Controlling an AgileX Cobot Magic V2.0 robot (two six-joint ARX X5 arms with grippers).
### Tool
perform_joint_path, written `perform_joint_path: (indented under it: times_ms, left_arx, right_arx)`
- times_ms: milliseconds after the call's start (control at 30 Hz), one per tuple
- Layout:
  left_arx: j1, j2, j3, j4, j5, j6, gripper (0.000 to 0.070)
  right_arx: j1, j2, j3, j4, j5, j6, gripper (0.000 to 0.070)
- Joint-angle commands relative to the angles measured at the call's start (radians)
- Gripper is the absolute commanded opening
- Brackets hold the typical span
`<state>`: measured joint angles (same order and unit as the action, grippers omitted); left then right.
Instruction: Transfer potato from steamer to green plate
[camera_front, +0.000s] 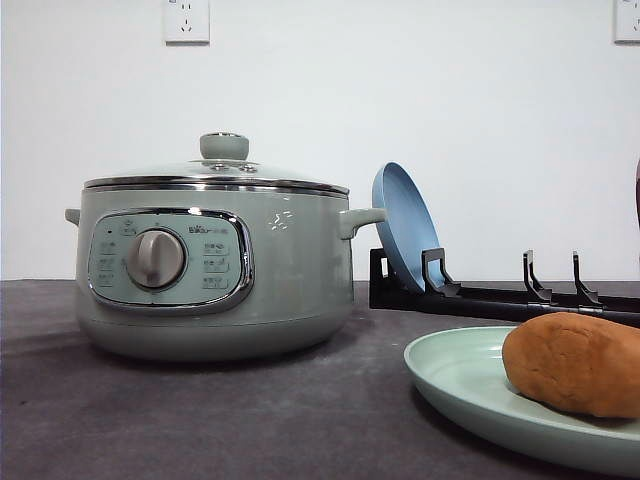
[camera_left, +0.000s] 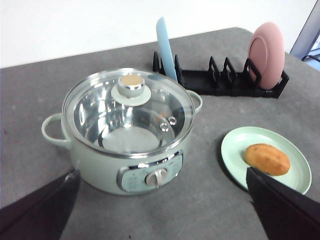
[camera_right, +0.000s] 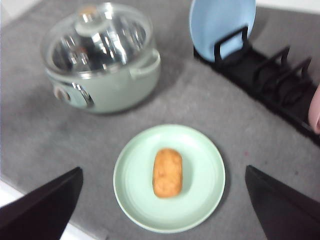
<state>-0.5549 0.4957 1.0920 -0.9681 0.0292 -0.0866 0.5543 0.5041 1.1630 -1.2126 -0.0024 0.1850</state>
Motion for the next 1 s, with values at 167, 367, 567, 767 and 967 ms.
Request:
perform_joint_path:
  times_ms: [167,367,567,767,967]
  left_arx:
    - [-0.006,0.006,0.008,-0.004,0.004,-0.008,0.0677]
    - [-0.006,0.006,0.008,-0.004,0.004,-0.008,0.0662]
    - [-0.006,0.006,0.008,-0.019,0.004,-0.002,0.0019]
    - [-0.006,0.006,0.008,-0.02,0.004,-0.008,0.0]
    - [-0.006,0.006,0.008,-0.019,0.004,-0.008,0.0]
  right_arx:
    - [0.006,-0.004,-0.052,0.069,-0.035,-0.009,0.0653]
    - [0.006,-0.004,-0.052,0.103,-0.034,-0.009,0.0653]
    - [0.006,-0.004,-0.052,0.114,-0.05,-0.011,0.0018]
    - [0.006,-0.004,-0.052,0.112,-0.049,-0.01,0.0019]
    - [0.006,-0.004,-0.051,0.113,-0.05,-0.01,0.0019]
